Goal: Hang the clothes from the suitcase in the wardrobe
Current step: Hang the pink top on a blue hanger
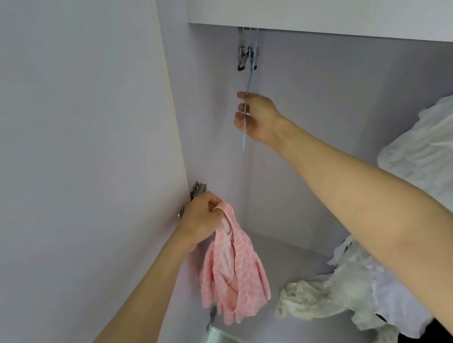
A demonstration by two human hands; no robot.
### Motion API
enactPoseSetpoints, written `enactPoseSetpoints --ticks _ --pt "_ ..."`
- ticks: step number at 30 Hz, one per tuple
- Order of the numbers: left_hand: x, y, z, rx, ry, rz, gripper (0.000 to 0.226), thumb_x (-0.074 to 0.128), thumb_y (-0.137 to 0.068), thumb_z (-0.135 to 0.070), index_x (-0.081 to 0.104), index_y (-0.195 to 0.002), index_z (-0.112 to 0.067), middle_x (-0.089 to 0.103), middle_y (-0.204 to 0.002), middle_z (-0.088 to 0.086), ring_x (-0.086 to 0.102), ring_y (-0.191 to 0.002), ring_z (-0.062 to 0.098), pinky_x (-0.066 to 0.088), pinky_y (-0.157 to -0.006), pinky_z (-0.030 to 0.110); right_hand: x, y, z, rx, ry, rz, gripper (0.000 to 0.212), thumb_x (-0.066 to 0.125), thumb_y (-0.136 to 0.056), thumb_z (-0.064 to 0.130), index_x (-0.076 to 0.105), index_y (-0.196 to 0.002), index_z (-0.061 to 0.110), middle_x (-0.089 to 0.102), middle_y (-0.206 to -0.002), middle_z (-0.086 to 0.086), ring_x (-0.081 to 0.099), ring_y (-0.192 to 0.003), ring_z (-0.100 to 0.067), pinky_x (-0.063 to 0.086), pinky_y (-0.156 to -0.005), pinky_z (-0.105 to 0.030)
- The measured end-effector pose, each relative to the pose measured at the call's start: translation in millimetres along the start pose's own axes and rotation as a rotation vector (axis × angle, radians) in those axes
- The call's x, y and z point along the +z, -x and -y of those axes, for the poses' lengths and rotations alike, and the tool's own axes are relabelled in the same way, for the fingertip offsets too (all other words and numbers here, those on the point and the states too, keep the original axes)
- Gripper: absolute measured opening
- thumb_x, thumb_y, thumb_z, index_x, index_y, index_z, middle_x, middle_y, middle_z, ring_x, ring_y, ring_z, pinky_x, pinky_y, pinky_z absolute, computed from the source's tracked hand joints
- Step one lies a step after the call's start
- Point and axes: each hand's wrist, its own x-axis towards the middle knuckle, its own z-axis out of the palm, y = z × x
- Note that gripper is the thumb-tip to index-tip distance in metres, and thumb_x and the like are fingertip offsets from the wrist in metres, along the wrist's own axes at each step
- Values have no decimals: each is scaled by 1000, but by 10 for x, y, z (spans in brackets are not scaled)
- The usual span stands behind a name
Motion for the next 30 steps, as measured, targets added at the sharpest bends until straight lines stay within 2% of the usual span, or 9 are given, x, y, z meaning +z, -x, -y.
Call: enactPoseSetpoints --ticks 4,8,12,16,18,22,24,27,30 --pt "40 25 -24 7 1 2 18 48 -89 -7 54 -79 -21 60 -87 5 62 -96 29 52 -87 48 -109 44 42 -41 52 -49 35 17 -96 0 48 -86 13 37 -66 -3 27 -47 -11 21 -33 -12" --pt "76 68 -17 8 0 8 19 48 -89 -7 54 -79 -21 59 -86 3 62 -97 28 52 -87 49 -225 119 118 -99 162 -101 36 16 -95 -1 49 -101 11 38 -65 -2 25 -46 -10 18 -32 -13" --pt "105 111 -31 1 7 0 19 48 -90 -7 55 -79 -21 59 -86 2 61 -98 28 52 -88 49 -267 196 197 -137 213 -122 35 15 -94 -2 47 -104 10 36 -64 -3 21 -48 -11 16 -33 -15" --pt "131 151 -53 12 11 13 10 48 -91 -9 56 -90 -15 60 -93 6 61 -100 27 50 -90 47 -315 262 256 -130 197 -124 33 17 -94 -2 46 -84 11 33 -62 -3 20 -45 -10 13 -36 -16" --pt "145 172 -54 8 12 8 11 49 -90 -9 57 -88 -17 61 -94 6 60 -100 27 50 -90 48 -365 281 253 -103 193 -134 34 18 -95 -2 43 -77 12 32 -61 -3 23 -40 -9 12 -36 -15" --pt "184 215 -68 -4 23 4 17 49 -90 -10 56 -81 -23 62 -95 7 61 -98 27 52 -87 49 -460 310 243 -84 209 -120 31 21 -93 -2 40 -74 13 30 -61 -2 17 -49 -10 12 -36 -15" --pt "199 225 -71 -4 18 3 15 49 -90 -10 56 -82 -21 62 -97 9 62 -97 28 53 -84 49 -512 323 222 -93 270 -116 28 22 -95 0 42 -79 13 30 -62 -2 18 -49 -10 13 -35 -15" --pt "243 234 -85 -9 46 -19 14 48 -89 -8 57 -84 -18 62 -97 12 63 -95 29 55 -81 49 -659 302 180 -110 344 -127 24 22 -97 3 45 -99 10 31 -62 -1 20 -49 -11 17 -32 -14" --pt "330 226 -110 -25 70 -46 10 47 -90 -7 57 -93 -11 57 -86 5 61 -89 27 55 -82 47 -844 238 187 -135 394 -165 20 27 -98 7 46 -101 13 30 -62 -1 22 -45 -10 17 -32 -12"
